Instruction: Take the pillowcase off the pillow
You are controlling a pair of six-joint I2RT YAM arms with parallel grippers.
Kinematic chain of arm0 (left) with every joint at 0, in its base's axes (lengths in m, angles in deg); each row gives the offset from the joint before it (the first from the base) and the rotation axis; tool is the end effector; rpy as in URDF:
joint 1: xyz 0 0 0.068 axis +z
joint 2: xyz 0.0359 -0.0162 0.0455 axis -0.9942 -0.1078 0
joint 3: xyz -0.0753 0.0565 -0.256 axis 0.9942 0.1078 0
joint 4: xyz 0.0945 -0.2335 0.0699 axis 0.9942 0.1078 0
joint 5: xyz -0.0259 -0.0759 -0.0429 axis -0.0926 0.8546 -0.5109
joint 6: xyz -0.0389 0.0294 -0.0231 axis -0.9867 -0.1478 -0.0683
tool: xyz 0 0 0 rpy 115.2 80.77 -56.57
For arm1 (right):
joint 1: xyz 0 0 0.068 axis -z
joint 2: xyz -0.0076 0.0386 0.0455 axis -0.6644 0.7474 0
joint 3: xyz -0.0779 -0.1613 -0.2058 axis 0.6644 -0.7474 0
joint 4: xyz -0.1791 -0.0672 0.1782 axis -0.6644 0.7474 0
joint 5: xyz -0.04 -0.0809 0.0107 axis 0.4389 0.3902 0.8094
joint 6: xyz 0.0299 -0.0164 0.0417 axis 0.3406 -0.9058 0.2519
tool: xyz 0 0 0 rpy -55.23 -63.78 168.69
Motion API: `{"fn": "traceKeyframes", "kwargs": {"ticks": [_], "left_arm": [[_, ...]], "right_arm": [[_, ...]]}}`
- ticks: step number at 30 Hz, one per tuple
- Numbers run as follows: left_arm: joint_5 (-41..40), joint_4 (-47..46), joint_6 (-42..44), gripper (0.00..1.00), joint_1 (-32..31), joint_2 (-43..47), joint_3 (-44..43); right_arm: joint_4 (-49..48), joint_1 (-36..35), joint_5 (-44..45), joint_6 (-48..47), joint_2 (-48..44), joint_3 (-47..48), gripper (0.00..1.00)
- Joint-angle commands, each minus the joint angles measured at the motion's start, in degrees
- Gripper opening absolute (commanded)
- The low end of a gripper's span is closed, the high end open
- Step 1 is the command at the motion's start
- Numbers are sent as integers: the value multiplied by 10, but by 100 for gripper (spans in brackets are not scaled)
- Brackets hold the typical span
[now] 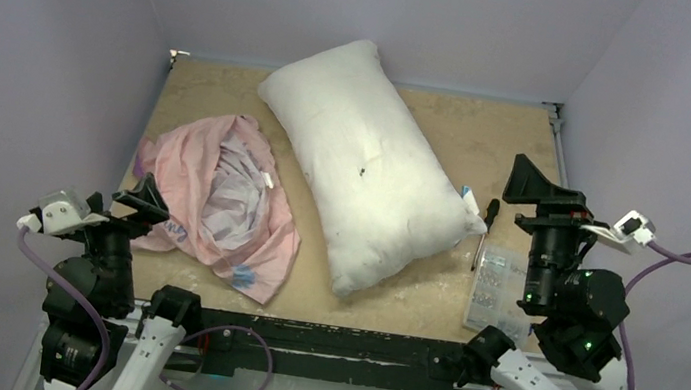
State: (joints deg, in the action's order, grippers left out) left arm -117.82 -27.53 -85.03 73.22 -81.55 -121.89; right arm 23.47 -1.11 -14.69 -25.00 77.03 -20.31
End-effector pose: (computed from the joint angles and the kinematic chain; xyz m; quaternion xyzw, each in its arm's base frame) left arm 0.0032 0.0188 0.3652 -0.2485 0.6124 -0.0001 0.7504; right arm 0.0705 0.0281 0.4209 0.2959 0.5343 0.2638 0.7466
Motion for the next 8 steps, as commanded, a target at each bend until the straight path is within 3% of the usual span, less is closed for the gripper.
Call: {"fn": "traceKeyframes", "kwargs": {"ticks": [1,8], "left_arm": [[-11,-5,-12,96,-1,-9,1],[-2,-22,-17,97,-1,-11,23]], "right_arm": [[-37,-1,-10,-25,-8,-11,99],[-42,0,-10,-28,-9,-13,99]]}}
